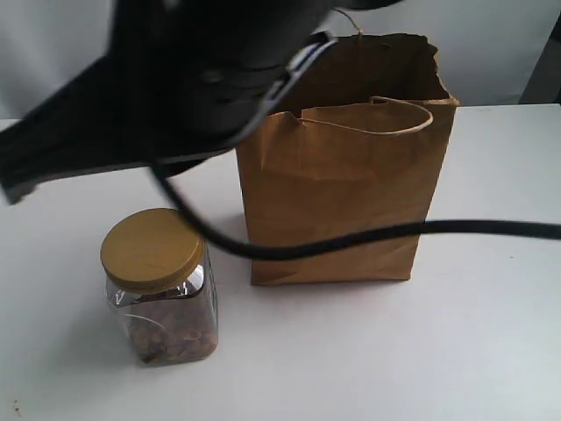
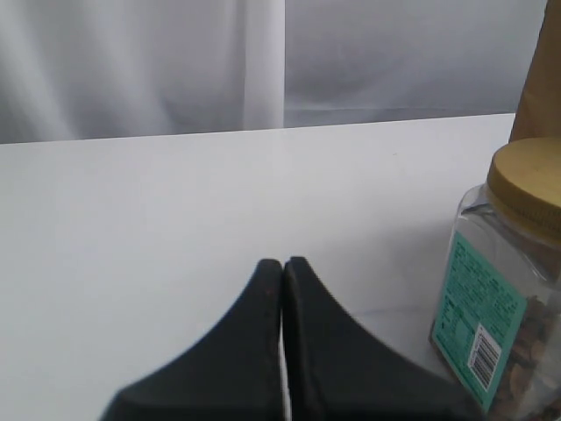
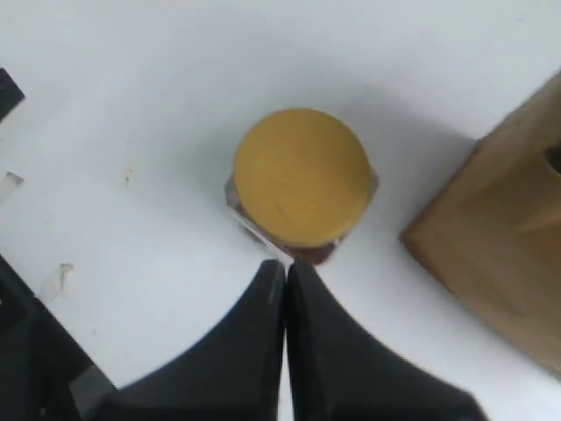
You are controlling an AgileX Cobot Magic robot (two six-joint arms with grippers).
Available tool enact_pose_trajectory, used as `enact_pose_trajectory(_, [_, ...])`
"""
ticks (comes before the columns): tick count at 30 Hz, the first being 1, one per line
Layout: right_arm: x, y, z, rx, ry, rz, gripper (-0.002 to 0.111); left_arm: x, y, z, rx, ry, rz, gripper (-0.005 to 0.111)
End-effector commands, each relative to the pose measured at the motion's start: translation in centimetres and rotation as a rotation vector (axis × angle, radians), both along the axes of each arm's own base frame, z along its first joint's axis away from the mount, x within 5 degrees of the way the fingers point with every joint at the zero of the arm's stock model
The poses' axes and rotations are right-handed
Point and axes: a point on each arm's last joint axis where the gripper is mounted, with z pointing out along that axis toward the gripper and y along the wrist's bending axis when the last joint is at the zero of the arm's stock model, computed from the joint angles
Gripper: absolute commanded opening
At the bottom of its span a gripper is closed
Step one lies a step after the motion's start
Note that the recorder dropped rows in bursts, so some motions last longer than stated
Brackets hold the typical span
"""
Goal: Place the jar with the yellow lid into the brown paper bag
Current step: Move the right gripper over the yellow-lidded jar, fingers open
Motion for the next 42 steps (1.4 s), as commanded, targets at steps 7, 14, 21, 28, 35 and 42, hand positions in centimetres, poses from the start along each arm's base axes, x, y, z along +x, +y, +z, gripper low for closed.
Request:
enact_pose_trajectory(7, [4.9, 6.0, -4.6, 0.017, 0.081, -0.05, 0.0, 0.0, -0.1, 0.1, -0.007, -0.009, -0.006, 0.001])
enact_pose_trajectory(14, [5.9, 6.4, -6.5, -0.005, 0.096, -0.137, 0.0, 0.0, -0.1, 0.1, -0.007, -0.009, -0.006, 0.001])
enact_pose_trajectory(21, [5.9, 6.4, -6.5, -0.005, 0.096, -0.137, 0.0, 0.0, -0.1, 0.1, -0.007, -0.009, -0.006, 0.001])
enact_pose_trajectory(28, [6.0, 6.3, -6.5, -0.028, 0.078, -0.113, 0.009, 0.0, -0.1, 0.1, -0.007, -0.009, -0.006, 0.001])
enact_pose_trajectory(35, [6.2, 6.1, -6.4, -0.057, 0.045, -0.113, 0.056, 0.0, -0.1, 0.1, -0.007, -0.009, -0.006, 0.001])
enact_pose_trajectory(42, [6.3, 6.0, -6.4, -0.077, 0.028, -0.1, 0.091, 0.0, -0.1, 0.1, -0.007, -0.009, -0.006, 0.001])
